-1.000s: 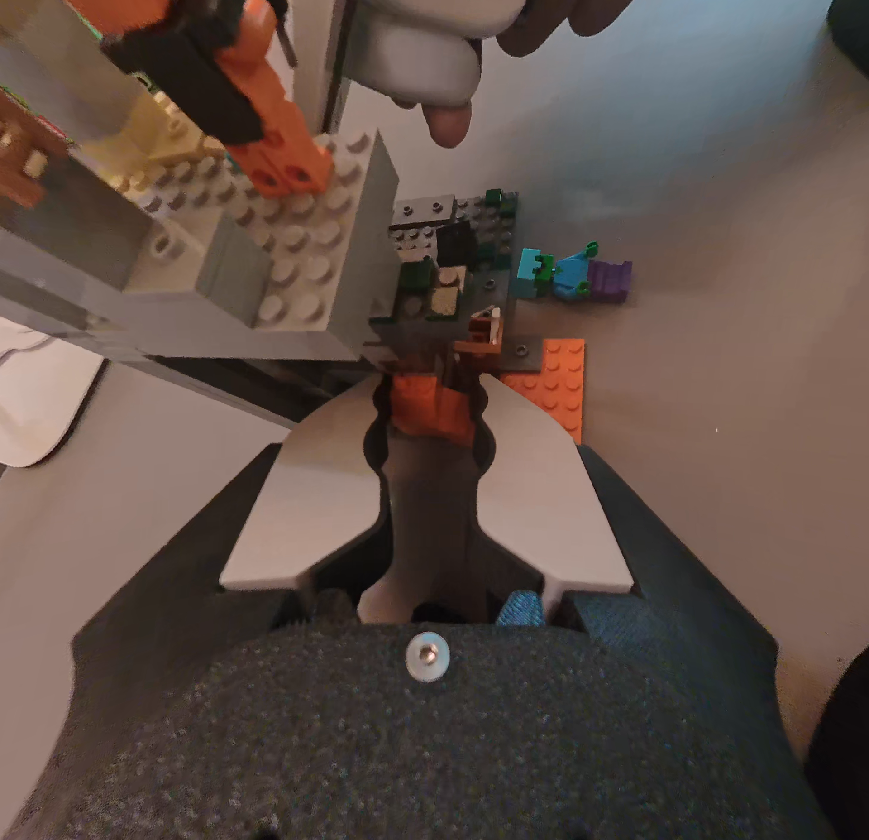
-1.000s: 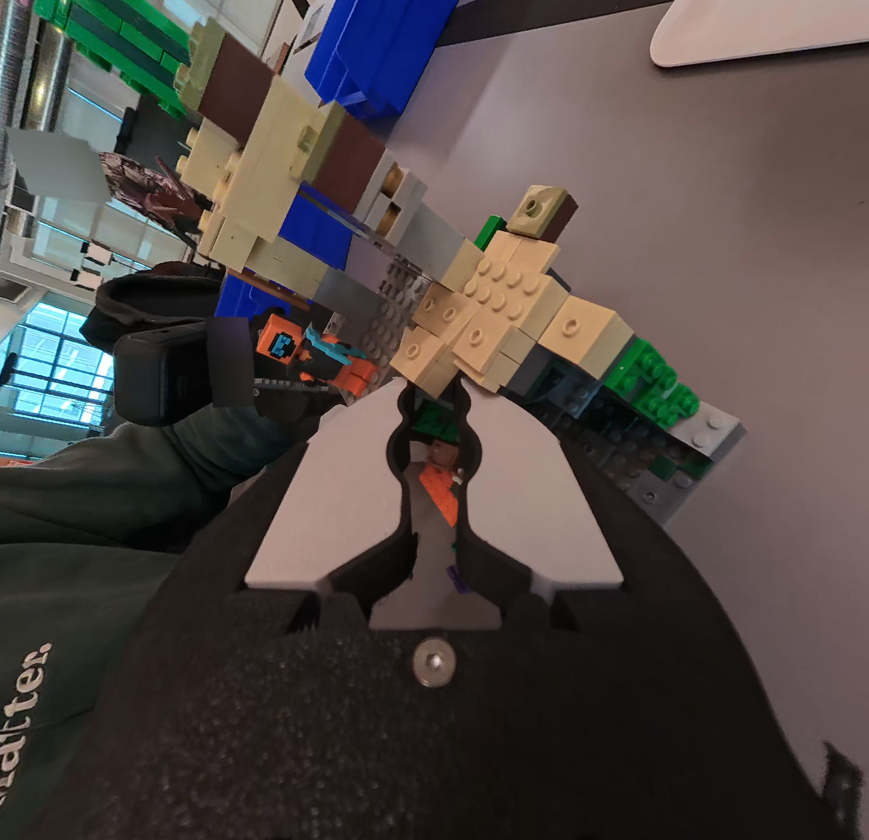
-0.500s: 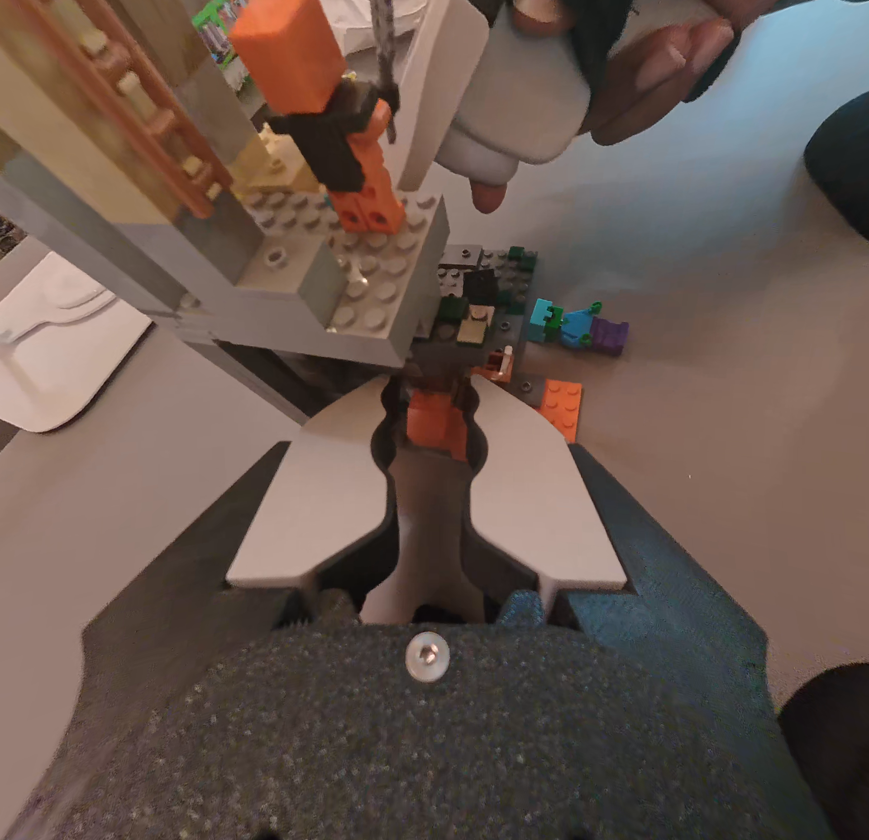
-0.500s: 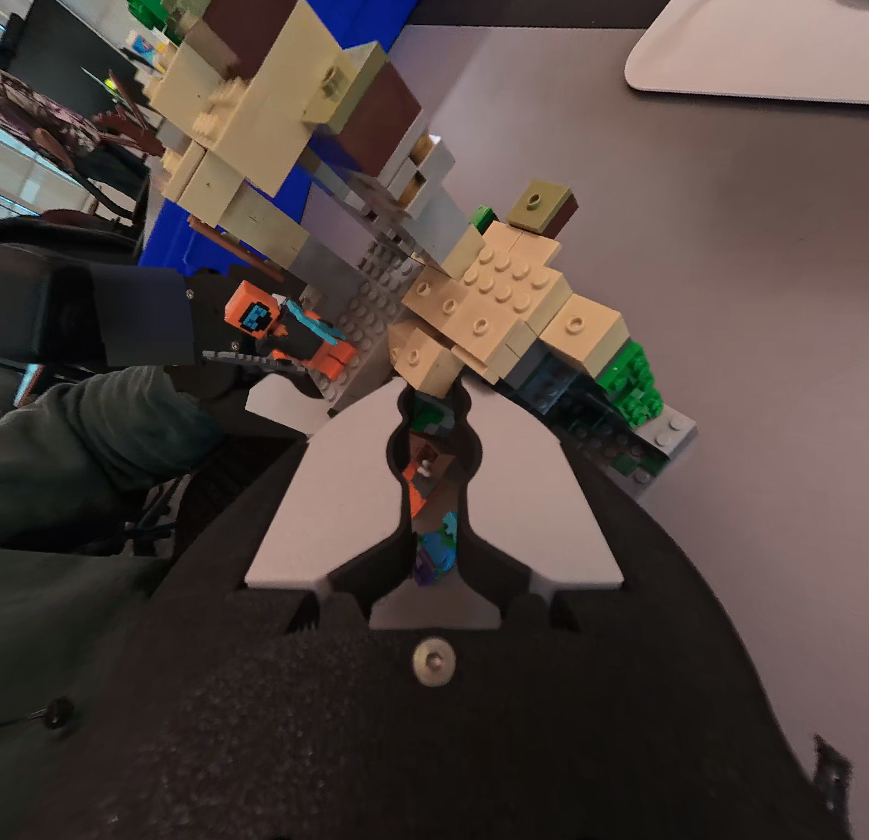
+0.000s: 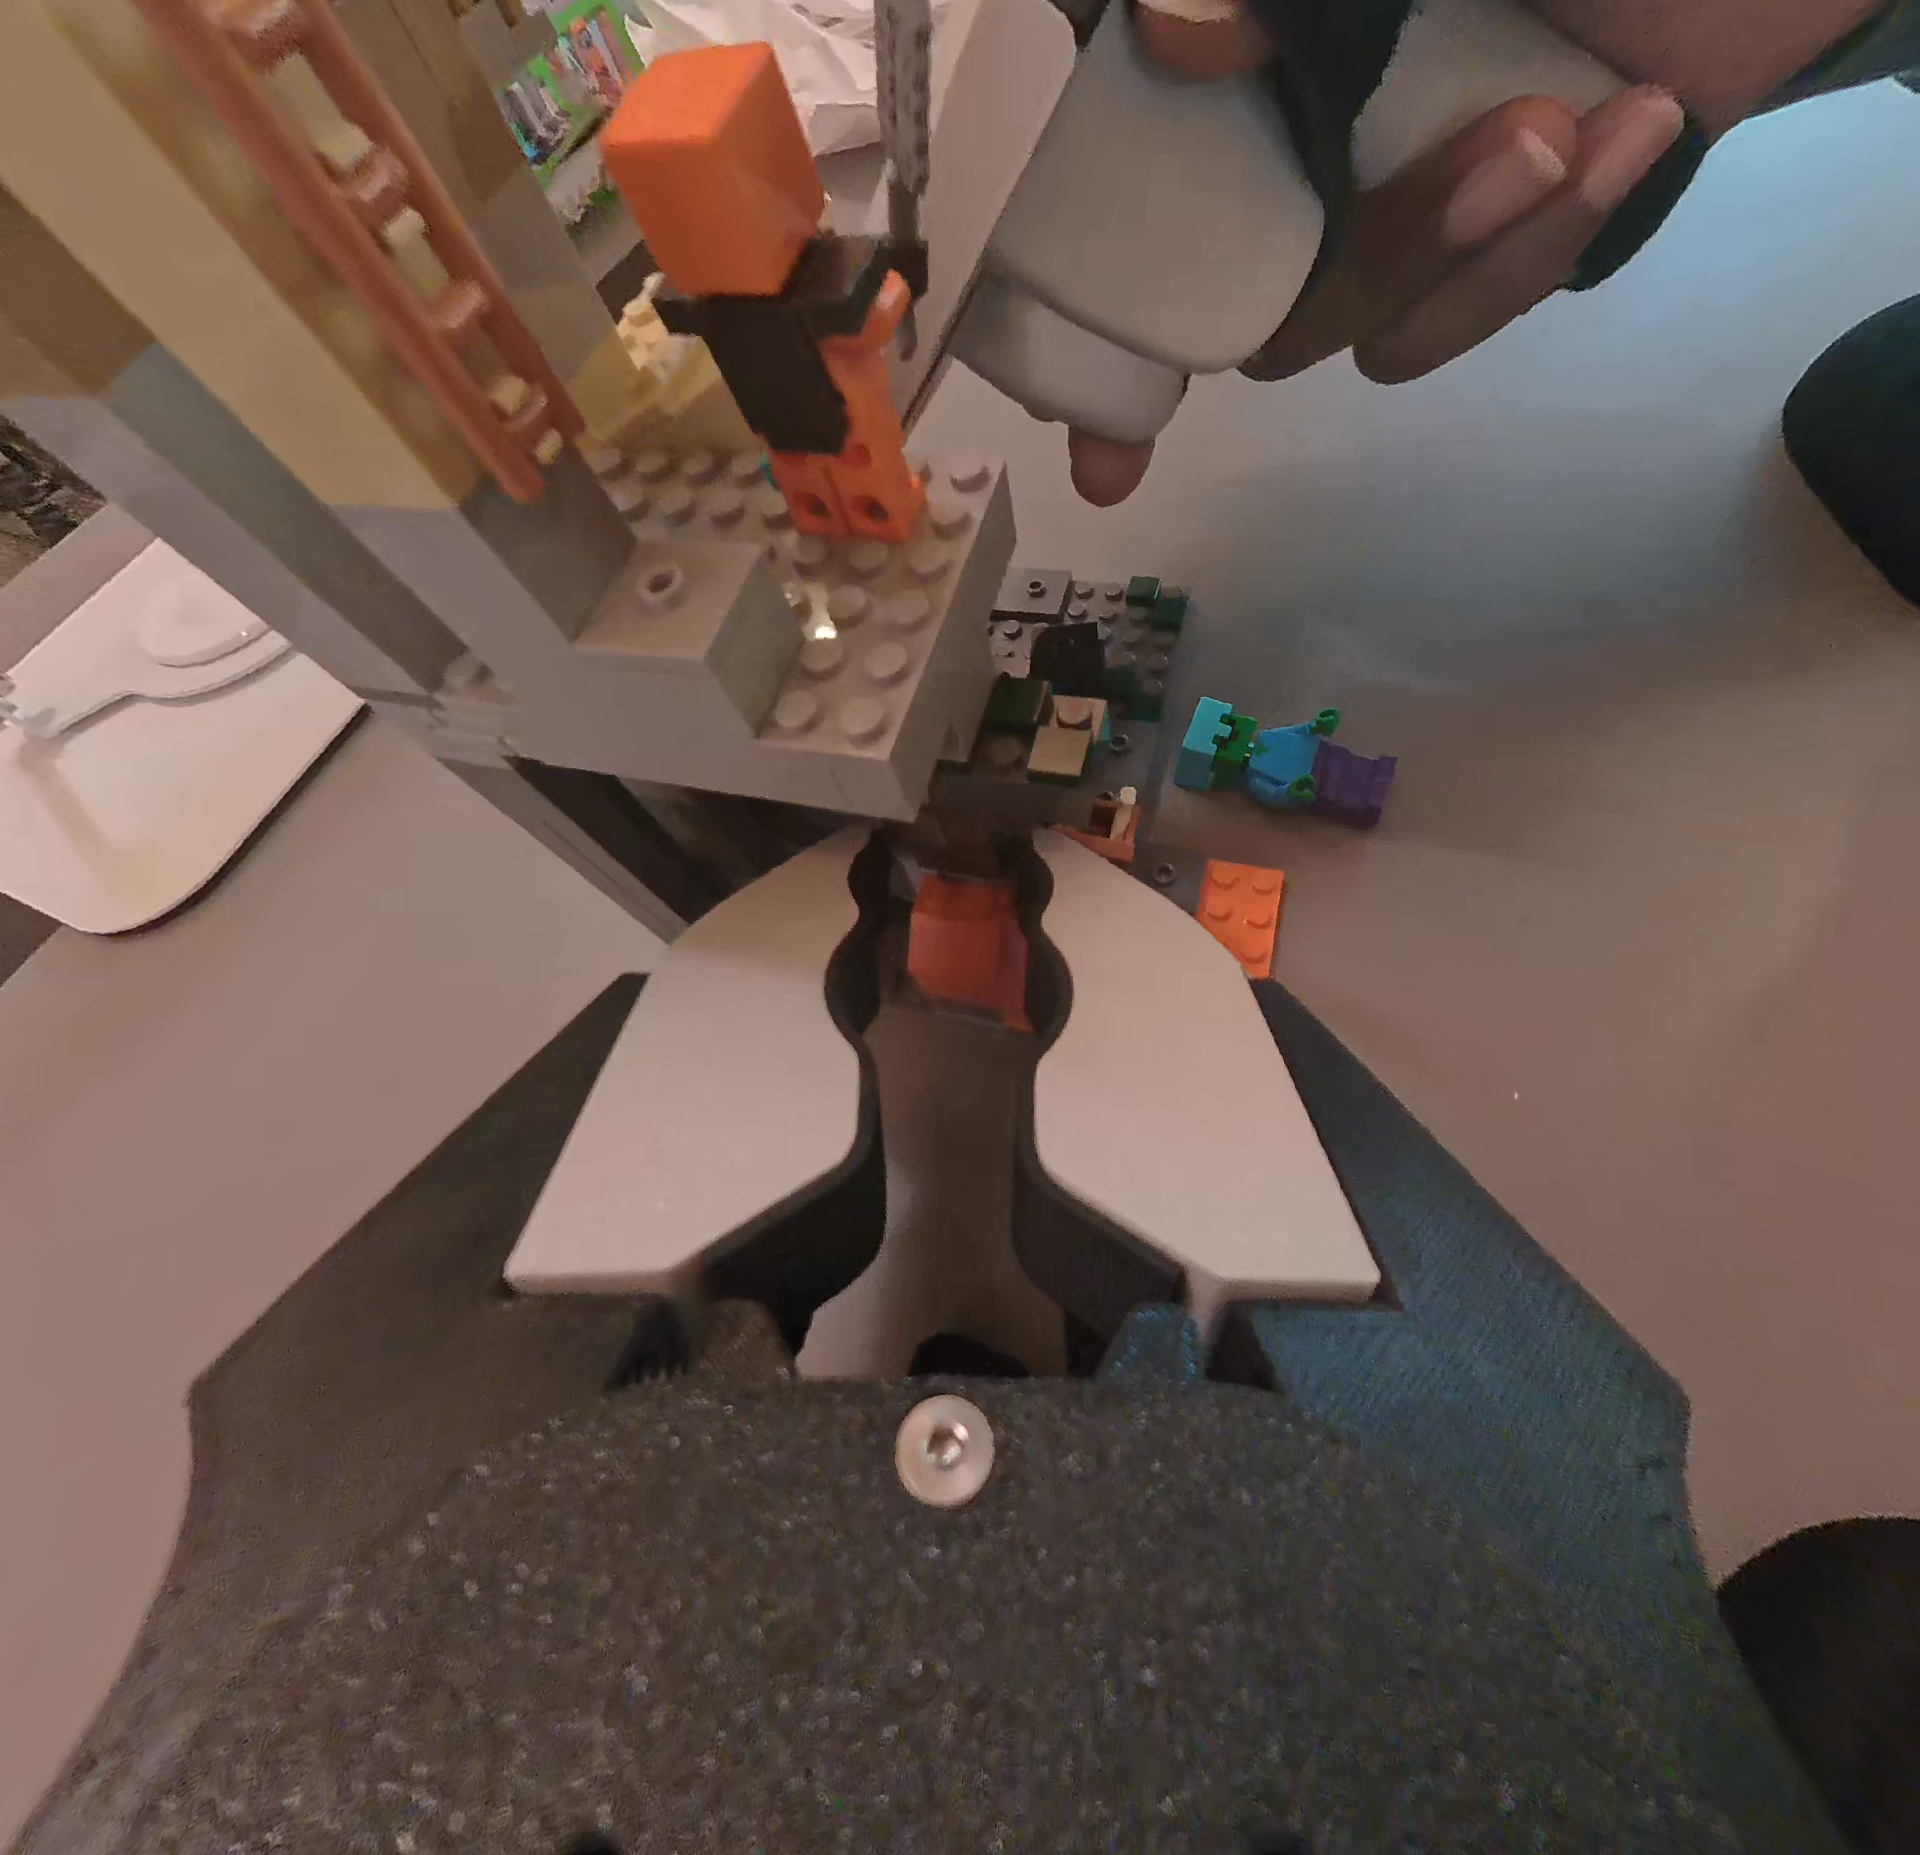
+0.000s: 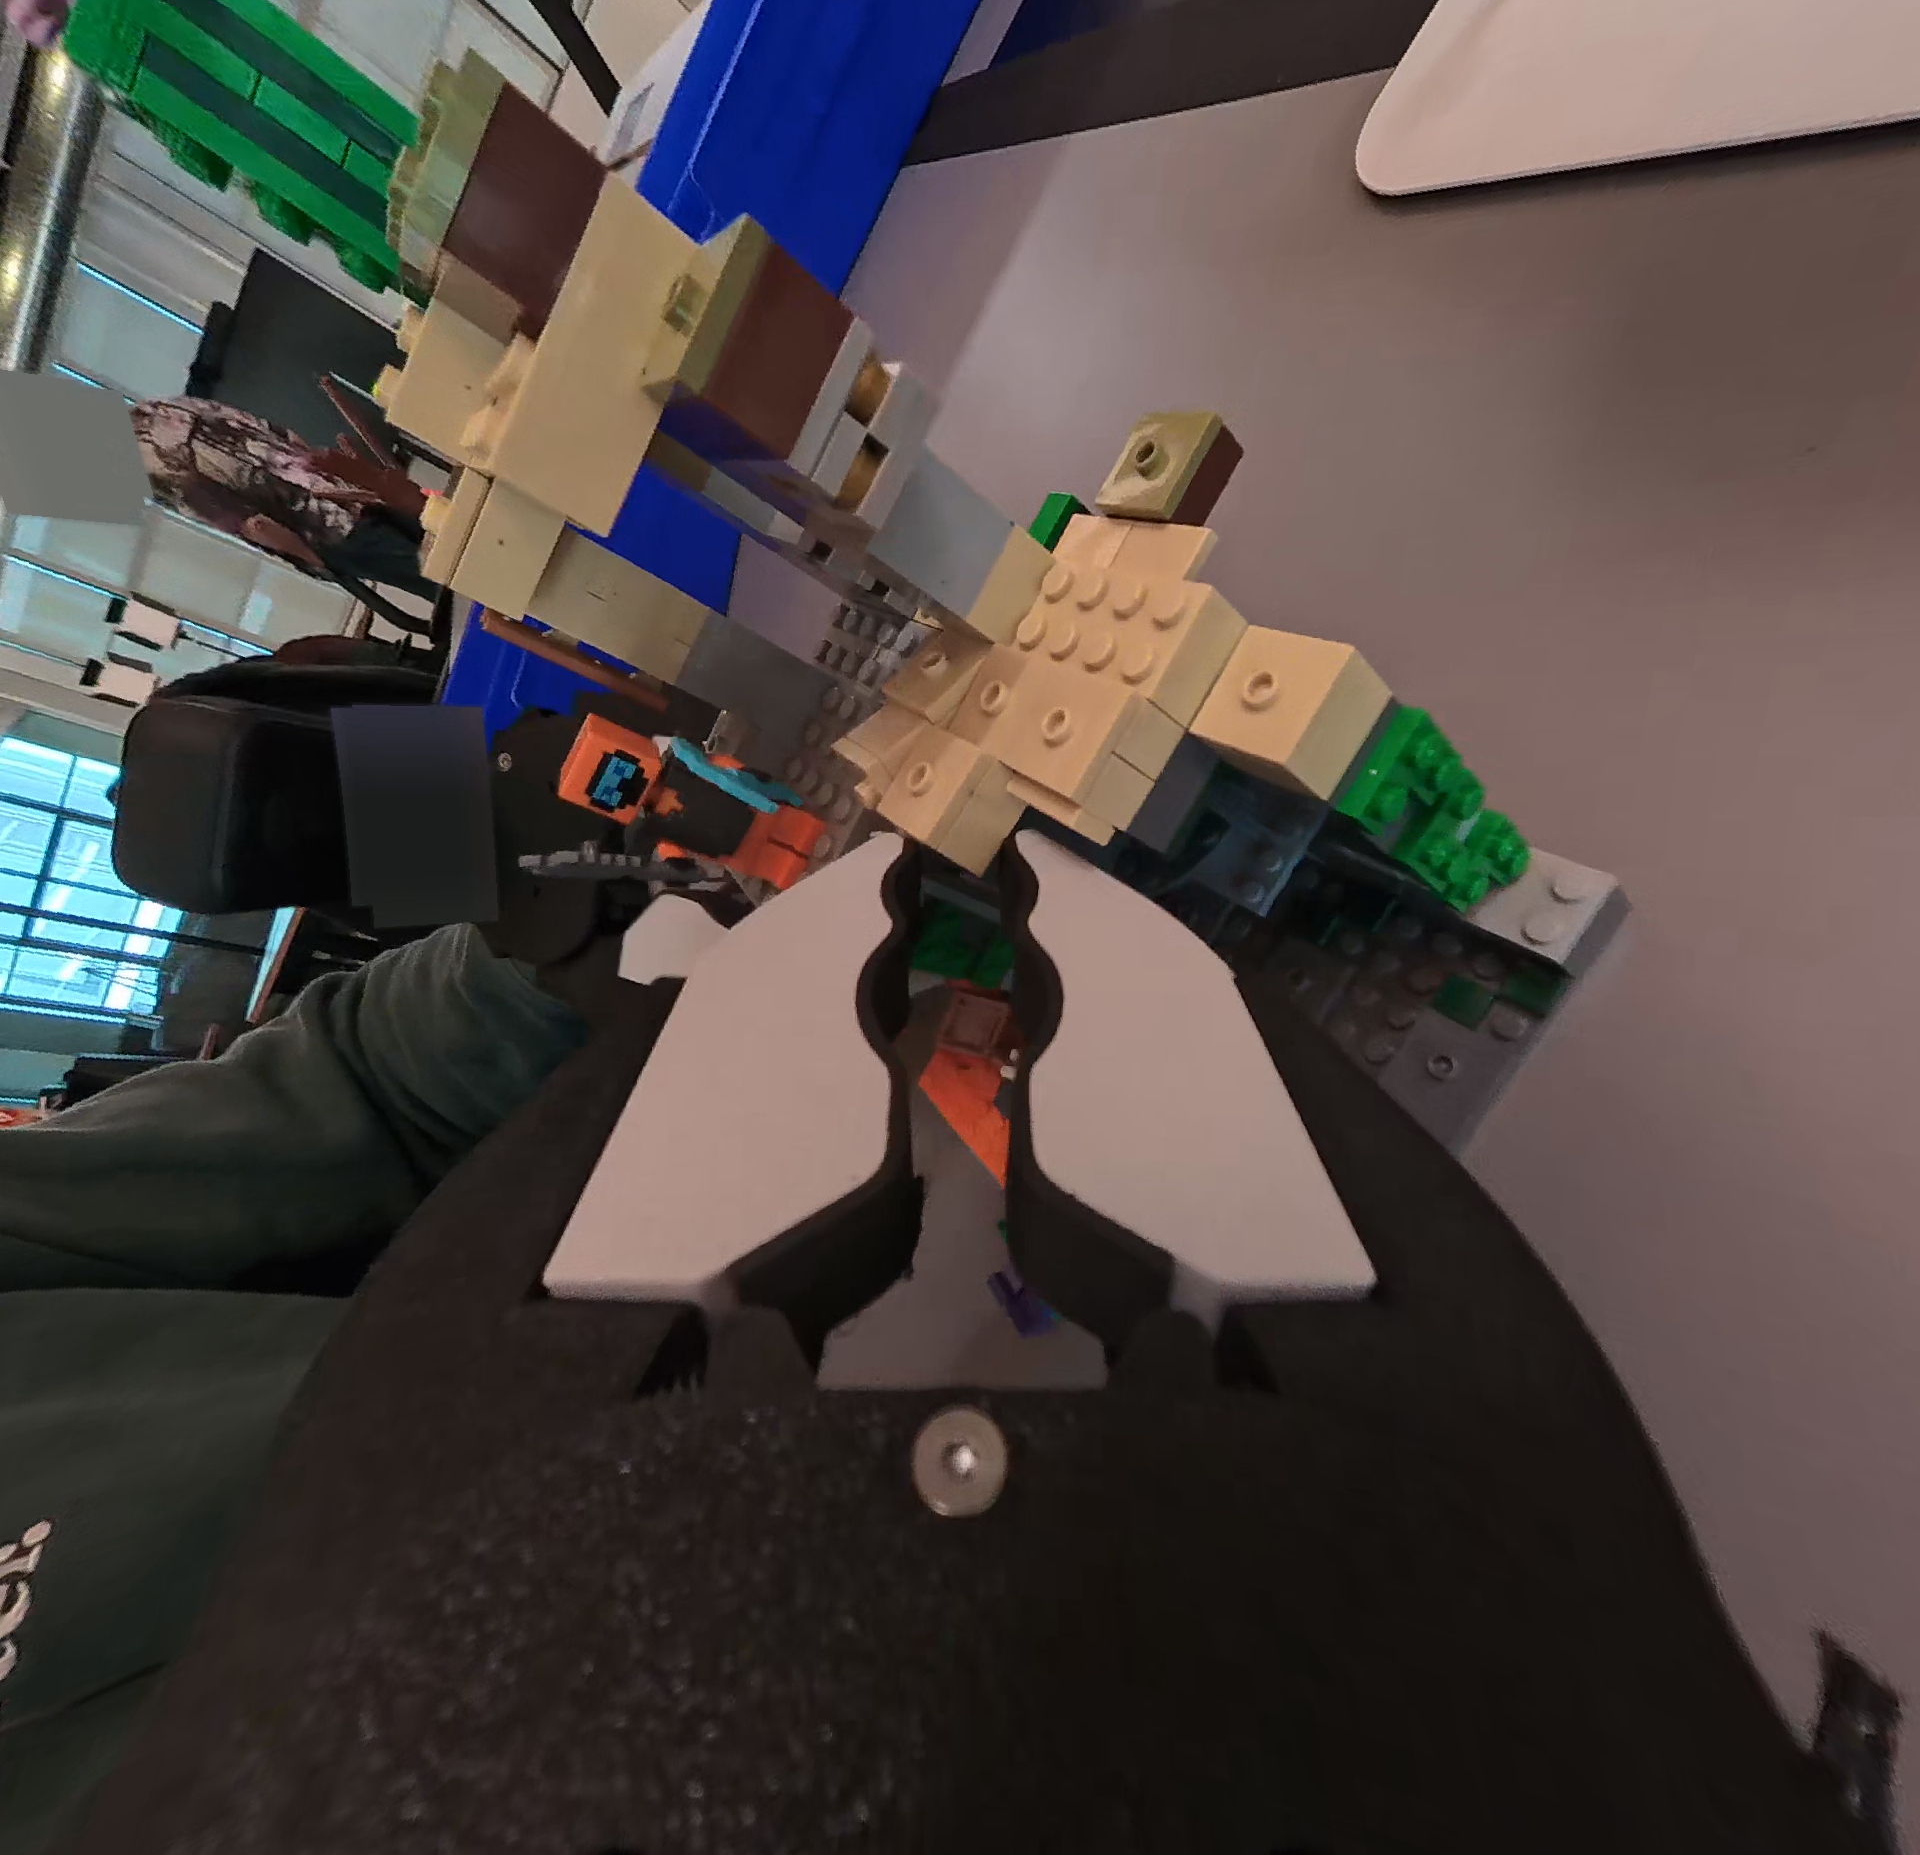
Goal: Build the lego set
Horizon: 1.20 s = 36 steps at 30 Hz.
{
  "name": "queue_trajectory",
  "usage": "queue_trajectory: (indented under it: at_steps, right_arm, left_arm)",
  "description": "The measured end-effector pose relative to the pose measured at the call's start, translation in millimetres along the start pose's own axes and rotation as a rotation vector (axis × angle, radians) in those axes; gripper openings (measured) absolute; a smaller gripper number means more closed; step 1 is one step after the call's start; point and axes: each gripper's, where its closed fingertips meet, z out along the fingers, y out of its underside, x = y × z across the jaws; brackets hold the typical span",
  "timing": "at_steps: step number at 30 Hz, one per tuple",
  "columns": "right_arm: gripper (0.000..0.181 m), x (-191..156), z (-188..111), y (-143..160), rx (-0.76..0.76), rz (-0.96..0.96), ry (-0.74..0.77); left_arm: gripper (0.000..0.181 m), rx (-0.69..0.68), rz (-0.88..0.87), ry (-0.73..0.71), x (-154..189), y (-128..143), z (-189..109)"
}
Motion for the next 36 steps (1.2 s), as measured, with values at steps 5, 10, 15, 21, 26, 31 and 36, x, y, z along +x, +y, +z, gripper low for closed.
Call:
queue_trajectory:
  at_steps: [5, 10, 15, 21, 26, 31, 36]
  right_arm:
    - [0.015, 1, 0, 3, -0.017, 0.000, 0.012]
    - [0.015, -1, 0, 2, -0.001, 0.010, 0.001]
    - [0.016, -3, -1, 2, 0.001, 0.014, -0.005]
    - [0.016, -2, 0, 1, 0.008, 0.036, -0.008]
    - [0.015, -4, -1, -1, 0.026, 0.089, -0.046]
    - [0.015, -7, -3, -2, 0.027, 0.126, -0.073]
    - [0.014, -3, -4, -1, 0.028, 0.149, -0.074]
  left_arm:
    - [0.023, 0.011, 0.003, -0.011, 1, -4, -5]
    - [0.023, 0.019, -0.008, -0.016, 3, -5, -8]
    - [0.023, 0.018, -0.008, -0.016, 6, -4, -9]
    - [0.023, 0.017, -0.019, -0.012, 9, -4, -8]
    - [0.023, 0.022, -0.024, -0.012, 10, -4, -9]
    - [0.023, 0.023, -0.025, -0.011, 12, -4, -9]
    - [0.023, 0.027, -0.033, -0.009, 13, -3, -9]
